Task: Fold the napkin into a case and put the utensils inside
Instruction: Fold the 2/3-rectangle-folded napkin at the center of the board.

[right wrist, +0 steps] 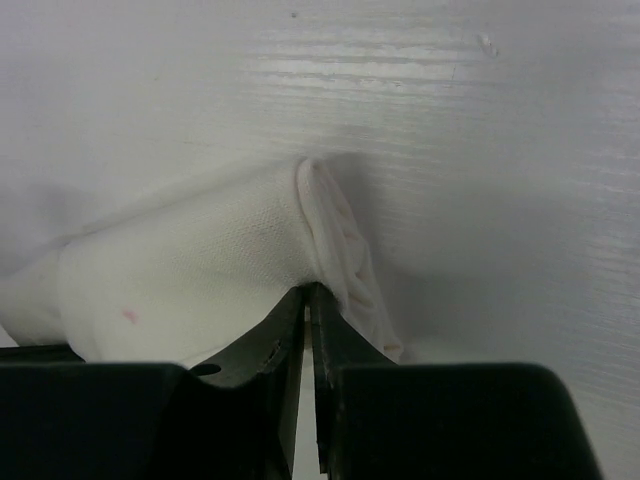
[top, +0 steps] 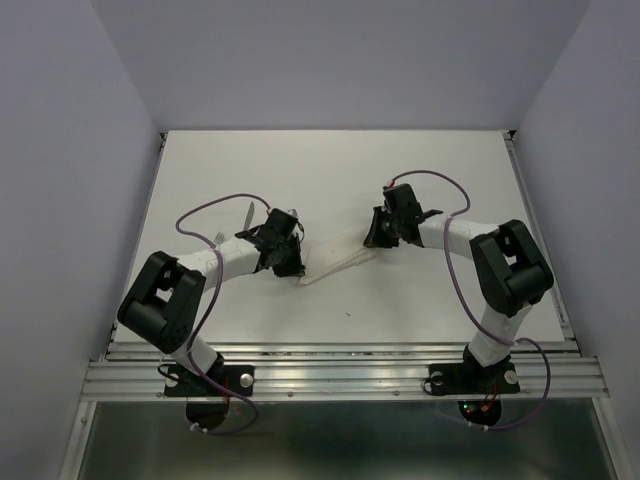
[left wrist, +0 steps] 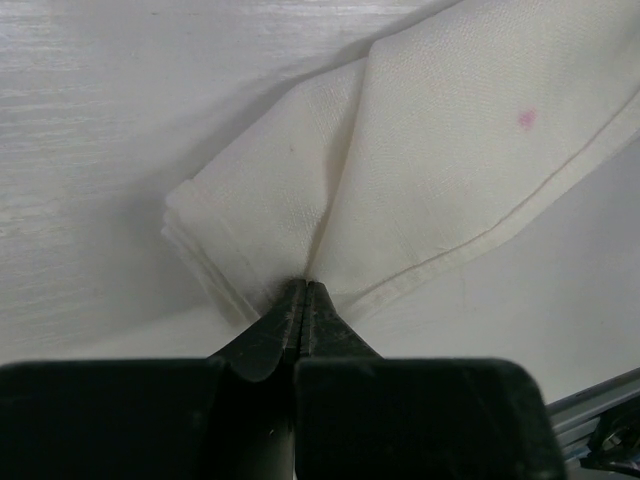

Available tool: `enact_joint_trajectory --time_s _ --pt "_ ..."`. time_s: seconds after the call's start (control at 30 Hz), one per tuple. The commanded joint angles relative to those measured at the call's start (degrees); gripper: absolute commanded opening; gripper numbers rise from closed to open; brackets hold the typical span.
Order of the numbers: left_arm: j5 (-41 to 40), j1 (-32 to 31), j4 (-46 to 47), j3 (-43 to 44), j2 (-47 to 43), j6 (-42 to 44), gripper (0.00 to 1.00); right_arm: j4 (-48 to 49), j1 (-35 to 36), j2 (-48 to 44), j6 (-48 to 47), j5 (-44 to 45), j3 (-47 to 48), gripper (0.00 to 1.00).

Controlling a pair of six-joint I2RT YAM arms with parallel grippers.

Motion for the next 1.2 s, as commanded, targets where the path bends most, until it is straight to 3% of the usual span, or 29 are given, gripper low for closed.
enact_joint_trajectory --time_s 0.0,0.3,0.43,0.57,0.8,1.03,1.17 --pt "1.54 0.06 0.51 -1.27 0.90 -0.29 0.00 0.17 0.61 1.70 -1.57 1.00 0.12 0.13" --pt "3.66 -5.48 -0.71 -1.46 -3.31 -4.69 0.00 -0.71 0.61 0.64 -5.35 2.50 5.22 0.13" --pt "-3.36 -5.22 -9.83 5.21 -7.18 -2.42 0.00 -0.36 0.61 -1.02 -6.93 0.92 6.37 0.13" --pt "-9.24 -4.34 -14.16 13.73 -7.63 1.19 0.08 -0.27 0.61 -4.36 -7.38 1.52 6.37 0.14" --pt "-7.96 -4.86 -12.51 27.61 1.23 7.25 0.13 -0.27 -1.39 -13.76 -1.59 15.68 0.49 0.22" --pt "-9.53 -11.18 -11.79 42.65 14.95 14.98 0.37 -0.18 -11.60 -18.34 3.08 10.06 -9.79 0.26" --pt "-16.37 -15.75 -13.46 52.13 23.11 19.03 0.38 -0.18 -13.45 -19.66 3.70 8.38 -12.70 0.27"
